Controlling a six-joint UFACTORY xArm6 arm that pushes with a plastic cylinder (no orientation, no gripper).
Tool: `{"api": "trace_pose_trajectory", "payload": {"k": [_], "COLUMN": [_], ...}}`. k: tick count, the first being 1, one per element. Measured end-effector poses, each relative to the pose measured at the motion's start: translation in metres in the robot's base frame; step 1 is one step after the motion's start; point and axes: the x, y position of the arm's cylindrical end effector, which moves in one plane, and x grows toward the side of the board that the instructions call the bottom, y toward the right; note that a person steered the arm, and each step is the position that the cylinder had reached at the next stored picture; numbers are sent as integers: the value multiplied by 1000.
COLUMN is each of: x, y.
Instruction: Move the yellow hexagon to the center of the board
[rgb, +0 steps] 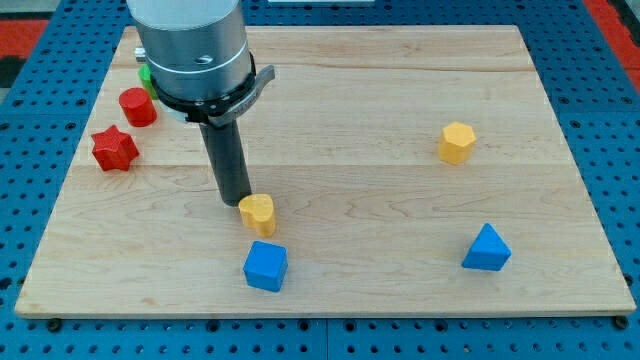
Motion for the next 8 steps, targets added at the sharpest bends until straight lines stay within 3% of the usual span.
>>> {"api": "trace_pose_trajectory", "payload": {"k": [1,2,4,5,6,8], "x": [-3,-29,-16,-68,-84,-17], "y": [8,89,298,322,257,124]}}
